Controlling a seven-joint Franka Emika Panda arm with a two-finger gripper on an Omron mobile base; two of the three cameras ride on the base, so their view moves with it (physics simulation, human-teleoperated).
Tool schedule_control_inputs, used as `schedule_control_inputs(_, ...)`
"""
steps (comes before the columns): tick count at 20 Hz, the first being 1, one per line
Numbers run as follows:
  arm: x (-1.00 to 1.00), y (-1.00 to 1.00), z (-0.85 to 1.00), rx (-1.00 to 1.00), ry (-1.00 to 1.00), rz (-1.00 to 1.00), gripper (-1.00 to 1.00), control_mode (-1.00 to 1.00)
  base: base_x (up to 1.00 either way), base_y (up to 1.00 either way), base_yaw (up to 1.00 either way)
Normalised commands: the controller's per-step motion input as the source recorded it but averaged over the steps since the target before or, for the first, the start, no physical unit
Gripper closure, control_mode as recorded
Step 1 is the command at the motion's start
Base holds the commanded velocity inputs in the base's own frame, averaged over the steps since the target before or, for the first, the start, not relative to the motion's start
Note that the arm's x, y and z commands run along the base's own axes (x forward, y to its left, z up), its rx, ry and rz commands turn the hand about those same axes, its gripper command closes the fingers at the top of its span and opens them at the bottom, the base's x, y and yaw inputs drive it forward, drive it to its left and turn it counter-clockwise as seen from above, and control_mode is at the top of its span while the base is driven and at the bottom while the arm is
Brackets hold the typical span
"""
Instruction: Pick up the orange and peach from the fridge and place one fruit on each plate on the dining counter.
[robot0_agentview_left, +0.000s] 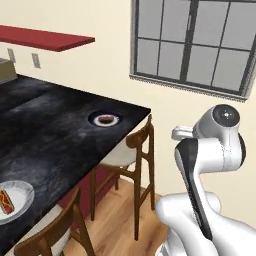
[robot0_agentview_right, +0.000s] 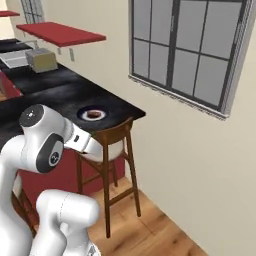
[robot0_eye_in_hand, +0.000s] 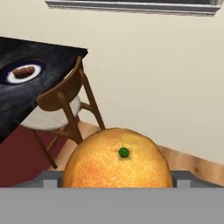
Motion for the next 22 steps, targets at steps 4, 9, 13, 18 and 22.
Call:
schedule_control_inputs(4, 0.0, 0.0, 0.0, 0.0, 0.0, 0.0, 1.0, 1.0, 0.6, -0.17, 0.48)
schedule_control_inputs(9, 0.0, 0.0, 0.0, 0.0, 0.0, 0.0, 1.0, 1.0, 0.29, -0.16, 0.48)
schedule_control_inputs(13, 0.0, 0.0, 0.0, 0.0, 0.0, 0.0, 1.0, 1.0, 0.53, -0.09, 0.42)
schedule_control_inputs(18, 0.0, 0.0, 0.0, 0.0, 0.0, 0.0, 1.0, 1.0, 0.57, -0.18, 0.38)
schedule_control_inputs(22, 0.0, 0.0, 0.0, 0.0, 0.0, 0.0, 1.0, 1.0, 0.47, -0.38, 0.39)
